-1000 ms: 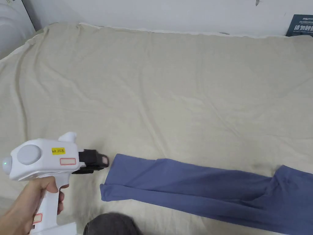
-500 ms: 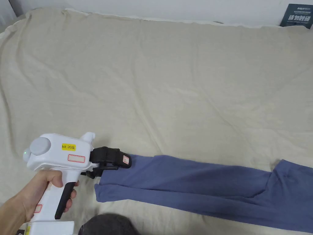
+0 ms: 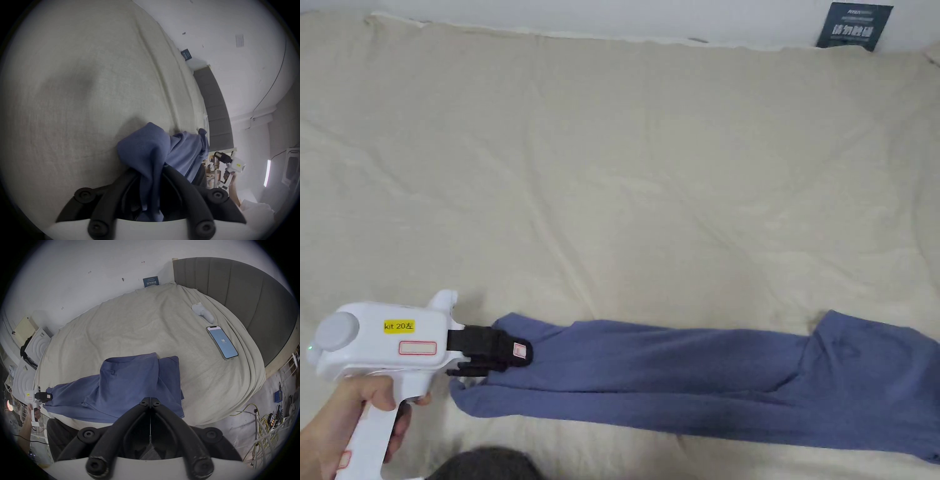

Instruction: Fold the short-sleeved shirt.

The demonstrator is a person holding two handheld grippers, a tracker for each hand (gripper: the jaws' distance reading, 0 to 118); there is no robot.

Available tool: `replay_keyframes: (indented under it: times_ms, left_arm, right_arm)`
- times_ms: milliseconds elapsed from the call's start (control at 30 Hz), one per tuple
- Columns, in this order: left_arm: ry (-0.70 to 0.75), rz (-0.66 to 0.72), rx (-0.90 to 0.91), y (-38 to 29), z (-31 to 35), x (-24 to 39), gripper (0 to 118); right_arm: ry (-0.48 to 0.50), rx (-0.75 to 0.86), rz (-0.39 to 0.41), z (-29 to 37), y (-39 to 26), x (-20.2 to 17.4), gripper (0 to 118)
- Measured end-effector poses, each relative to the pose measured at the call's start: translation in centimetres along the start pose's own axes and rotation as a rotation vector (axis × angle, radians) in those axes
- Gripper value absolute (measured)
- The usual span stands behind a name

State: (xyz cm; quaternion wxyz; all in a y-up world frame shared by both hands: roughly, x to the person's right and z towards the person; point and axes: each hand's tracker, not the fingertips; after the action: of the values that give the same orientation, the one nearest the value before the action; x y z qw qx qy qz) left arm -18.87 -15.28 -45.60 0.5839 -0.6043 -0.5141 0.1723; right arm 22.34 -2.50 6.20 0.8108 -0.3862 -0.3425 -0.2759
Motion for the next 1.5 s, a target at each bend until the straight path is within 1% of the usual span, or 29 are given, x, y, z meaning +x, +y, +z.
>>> replay_keyframes:
  times_ms: [33, 67, 167, 200, 233, 300, 333, 400, 433, 467, 533, 600, 667, 767, 867, 1000, 1067, 1100, 1167, 1200, 1267, 1333, 1467, 1500]
  left_arm:
    - [0.023, -0.016, 0.012, 0.3, -0.2, 0.8, 9]
    - [0.019, 0.011, 0.015, -1.5, 0.9, 0.5, 9]
    - [0.061, 0.04, 0.059, -1.8, 1.3, 2.4, 9]
    - [0.075, 0.059, 0.073, -1.5, 2.7, -0.4, 9]
    - [0.083, 0.074, 0.088, -1.5, 2.9, -0.3, 9]
    - [0.144, 0.098, 0.125, -1.4, 3.5, 0.2, 9]
    - [0.14, 0.115, 0.12, -2.3, 6.2, -1.1, 9]
    - [0.183, 0.137, 0.139, -2.3, 6.7, -0.6, 9]
    - [0.219, 0.103, 0.147, -2.0, 7.1, -0.1, 9]
    - [0.225, 0.1, 0.161, -2.6, 8.6, -0.7, 9]
    - [0.239, 0.106, 0.163, -2.2, 9.0, 0.1, 9]
    - [0.274, 0.091, 0.162, -2.7, 9.6, 1.3, 9]
    - [0.336, 0.055, 0.16, -2.7, 9.8, 3.8, 9]
    - [0.44, -0.025, 0.177, -3.3, 9.9, 9.0, 9]
    - [0.528, -0.119, 0.188, -3.9, 9.2, 14.3, 9]
    - [0.641, -0.191, 0.157, -4.5, 6.4, 20.2, 9]
    - [0.737, -0.244, 0.119, -4.5, 4.0, 22.6, 9]
    - [0.774, -0.242, 0.1, -4.5, 2.8, 23.5, 9]
    - [0.793, -0.288, 0.06, -4.8, 0.2, 25.1, 9]
    - [0.778, -0.28, 0.071, -5.0, -1.0, 25.6, 9]
    - [0.762, -0.272, 0.021, -5.1, -3.9, 26.7, 9]
    - [0.759, -0.299, 0.008, -5.5, -6.9, 27.6, 9]
    - [0.875, -0.41, -0.036, -6.7, -14.2, 28.5, 9]
    - [0.911, -0.43, -0.049, -7.0, -16.3, 28.2, 10]
  right_arm:
    - [0.006, 0.003, -0.001, 0.0, 0.2, 0.1, 0]
    - [0.008, 0.004, -0.002, 0.0, 0.3, 0.1, 0]
    - [0.021, 0.015, -0.003, -0.1, 0.6, 0.3, 0]
    - [0.027, 0.018, -0.002, 0.0, 0.7, 0.4, 0]
    - [0.031, 0.021, -0.001, -0.1, 0.7, 0.3, 0]
    - [0.043, 0.023, 0.003, 0.0, 0.7, 0.4, 0]
    - [0.049, 0.025, 0.004, 0.0, 0.7, 0.5, 0]
    - [0.054, 0.031, 0.006, 0.2, 0.6, 0.4, 0]
    - [0.055, 0.04, 0.001, 0.3, 0.5, 0.4, 0]
    - [0.064, 0.05, -0.007, 0.4, 0.4, 0.5, 0]
    - [0.073, 0.065, -0.018, 0.7, 0.2, 0.3, 0]
    - [0.061, 0.1, -0.02, 1.3, 0.0, 0.1, 0]
    - [0.05, 0.137, 0.012, 2.2, -0.1, -0.2, 0]
    - [0.016, 0.182, 0.035, 3.5, -0.3, -0.5, 0]
    - [0.044, 0.201, 0.041, 4.8, -0.9, -0.5, 0]
    - [0.051, 0.207, 0.06, 6.2, -1.6, -0.6, 0]
    - [0.077, 0.198, 0.053, 6.8, -1.8, -0.3, 0]
    - [0.084, 0.193, 0.051, 7.1, -1.9, -0.2, 0]
    - [0.098, 0.199, 0.053, 7.7, -2.4, -0.1, 0]
    - [0.104, 0.2, 0.055, 8.0, -2.6, 0.0, 0]
    - [0.116, 0.195, 0.061, 8.4, -3.0, 0.1, 0]
    - [0.131, 0.192, 0.06, 8.5, -3.5, 0.3, 0]
    - [0.157, 0.174, 0.033, 8.2, -4.0, 0.8, 0]
    - [0.161, 0.168, 0.029, 8.0, -4.1, 1.0, 0]
